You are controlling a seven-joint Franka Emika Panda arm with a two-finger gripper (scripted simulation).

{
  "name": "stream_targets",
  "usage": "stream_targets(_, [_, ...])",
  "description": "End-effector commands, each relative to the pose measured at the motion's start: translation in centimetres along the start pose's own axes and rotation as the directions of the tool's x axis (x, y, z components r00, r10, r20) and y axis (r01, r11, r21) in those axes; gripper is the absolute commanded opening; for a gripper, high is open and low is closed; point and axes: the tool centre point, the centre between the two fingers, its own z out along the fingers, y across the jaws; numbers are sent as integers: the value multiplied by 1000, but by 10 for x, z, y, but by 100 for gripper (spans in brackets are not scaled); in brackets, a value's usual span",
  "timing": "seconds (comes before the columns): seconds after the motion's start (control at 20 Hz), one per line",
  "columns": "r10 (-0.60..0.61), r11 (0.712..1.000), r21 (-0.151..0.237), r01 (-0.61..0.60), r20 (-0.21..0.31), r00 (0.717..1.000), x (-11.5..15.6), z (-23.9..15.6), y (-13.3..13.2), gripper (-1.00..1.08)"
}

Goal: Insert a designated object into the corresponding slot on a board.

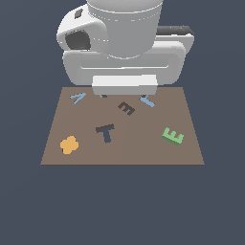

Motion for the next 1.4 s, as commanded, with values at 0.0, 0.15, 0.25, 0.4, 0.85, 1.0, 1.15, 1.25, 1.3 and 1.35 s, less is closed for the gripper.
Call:
stream_targets(0.0, [0,1000,0,0,0,1000,0,0,0,100])
stream_targets(0.15, [-8,1000,0,8,0,1000,1,1,-1,100])
stream_targets(0.25, [-21,1000,1,21,1,1000,3,3,-2,100])
stream_targets(0.4, [-54,999,2,54,2,999,6,7,-6,100])
stream_targets(0.85, [-250,968,8,250,9,968,27,32,-30,100])
stream_targets(1.0, [-349,937,12,348,12,937,35,45,-44,100])
stream_targets(1.15, [-462,887,16,461,15,887,44,61,-62,100])
stream_targets(1.25, [-539,843,20,538,17,842,48,72,-76,100])
stream_targets(1.3, [-574,819,21,573,18,819,50,78,-83,100])
stream_targets(1.35, [-607,795,23,606,19,795,51,83,-89,100])
